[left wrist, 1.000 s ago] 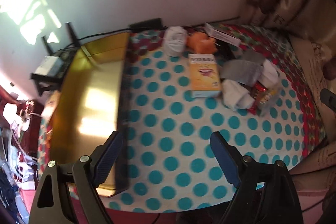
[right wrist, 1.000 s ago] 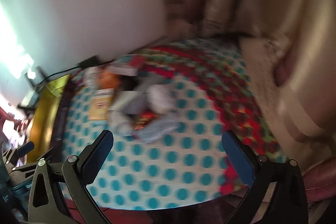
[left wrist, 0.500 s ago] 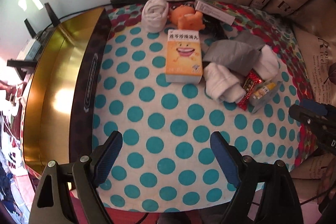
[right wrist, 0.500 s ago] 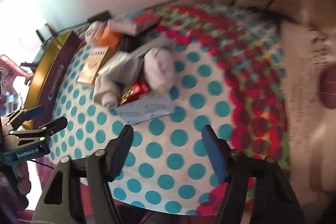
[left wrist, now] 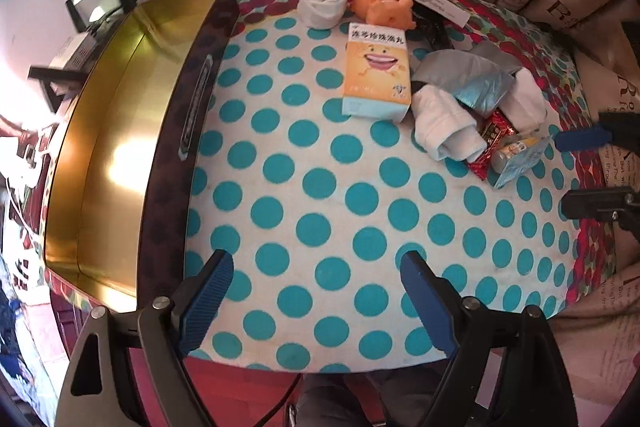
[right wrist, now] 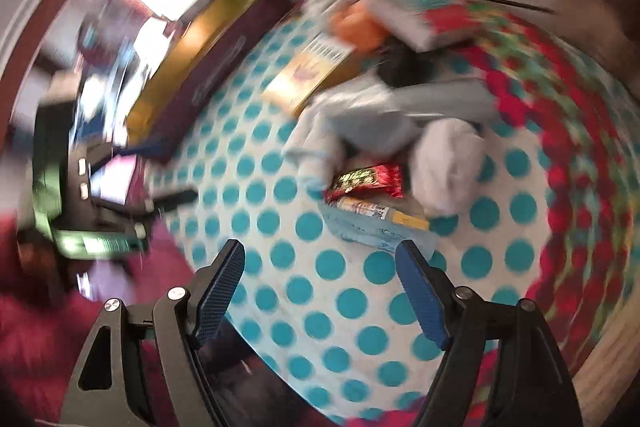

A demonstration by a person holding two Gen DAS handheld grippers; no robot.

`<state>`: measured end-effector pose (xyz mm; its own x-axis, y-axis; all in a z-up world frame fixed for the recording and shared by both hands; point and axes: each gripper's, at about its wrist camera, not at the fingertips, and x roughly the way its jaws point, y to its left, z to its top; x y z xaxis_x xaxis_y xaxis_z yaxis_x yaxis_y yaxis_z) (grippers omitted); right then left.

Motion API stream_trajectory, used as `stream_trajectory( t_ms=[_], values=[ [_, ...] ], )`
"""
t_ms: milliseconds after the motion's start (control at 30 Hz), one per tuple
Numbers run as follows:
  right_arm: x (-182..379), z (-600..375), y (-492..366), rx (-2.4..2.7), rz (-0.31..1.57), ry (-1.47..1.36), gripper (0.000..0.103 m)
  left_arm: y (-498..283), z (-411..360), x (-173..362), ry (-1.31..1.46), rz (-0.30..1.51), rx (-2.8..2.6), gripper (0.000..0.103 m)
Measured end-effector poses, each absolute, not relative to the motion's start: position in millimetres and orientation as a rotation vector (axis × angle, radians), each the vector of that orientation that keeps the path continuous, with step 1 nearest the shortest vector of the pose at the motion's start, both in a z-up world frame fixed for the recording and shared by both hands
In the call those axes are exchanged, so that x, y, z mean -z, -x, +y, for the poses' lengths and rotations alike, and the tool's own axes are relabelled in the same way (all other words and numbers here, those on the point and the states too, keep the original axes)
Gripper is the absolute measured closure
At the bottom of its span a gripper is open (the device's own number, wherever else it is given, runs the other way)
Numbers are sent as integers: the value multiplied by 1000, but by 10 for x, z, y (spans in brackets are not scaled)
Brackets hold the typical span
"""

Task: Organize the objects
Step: 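Lower the right tool onto the silver pill blister pack and close it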

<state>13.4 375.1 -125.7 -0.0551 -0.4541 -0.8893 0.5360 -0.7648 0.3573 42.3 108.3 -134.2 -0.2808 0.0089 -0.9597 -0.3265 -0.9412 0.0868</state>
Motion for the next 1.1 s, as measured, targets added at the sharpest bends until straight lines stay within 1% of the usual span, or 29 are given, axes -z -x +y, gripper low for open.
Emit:
stream_trajectory(
  t_ms=[33, 100, 200, 300, 333, 533, 633, 767, 800, 833, 867, 900, 1000, 1033, 1067, 1100],
  values=[
    [1251, 3697, -98, 1838, 156, -1538, 27, -441, 1070, 1342, 1745, 393, -2328, 15],
    [1269, 3635, -37, 1763, 216, -1523, 29, -494, 1034, 1342, 1761, 383, -2337, 15],
    [1313, 3568, 56, 1718, 315, -1506, 28, -547, 979, 1347, 1789, 367, -2357, 15],
    [1378, 3519, 159, 1642, 333, -1541, 32, -580, 905, 1353, 1819, 343, -2375, 15],
    [1391, 3472, 153, 1612, 369, -1542, 34, -591, 877, 1355, 1829, 328, -2383, 15],
    [1499, 3250, 100, 1495, 608, -1549, 36, -623, 808, 1417, 1885, 269, -2393, 15],
    [1565, 3251, 180, 1513, 647, -1576, 36, -641, 815, 1437, 1900, 264, -2387, 15],
    [1586, 3224, 185, 1538, 740, -1537, 35, -647, 834, 1431, 1898, 275, -2388, 15],
    [1585, 3212, 166, 1540, 775, -1513, 35, -647, 836, 1430, 1899, 275, -2388, 15],
    [1605, 3179, 114, 1551, 879, -1467, 35, -645, 836, 1431, 1902, 273, -2387, 15],
    [1632, 3169, 86, 1538, 925, -1458, 34, -645, 836, 1434, 1903, 272, -2386, 15],
    [1661, 3173, 73, 1511, 929, -1470, 33, -644, 836, 1438, 1909, 270, -2385, 15],
    [1716, 3236, 77, 1478, 890, -1508, 37, -639, 824, 1445, 1919, 274, -2384, 15],
    [1709, 3279, 102, 1481, 865, -1533, 40, -637, 817, 1442, 1918, 270, -2388, 15],
    [1693, 3335, 143, 1491, 819, -1562, 46, -632, 809, 1439, 1918, 263, -2390, 15],
    [1681, 3387, 176, 1502, 778, -1583, 48, -624, 806, 1439, 1921, 257, -2389, 15]
  ],
)
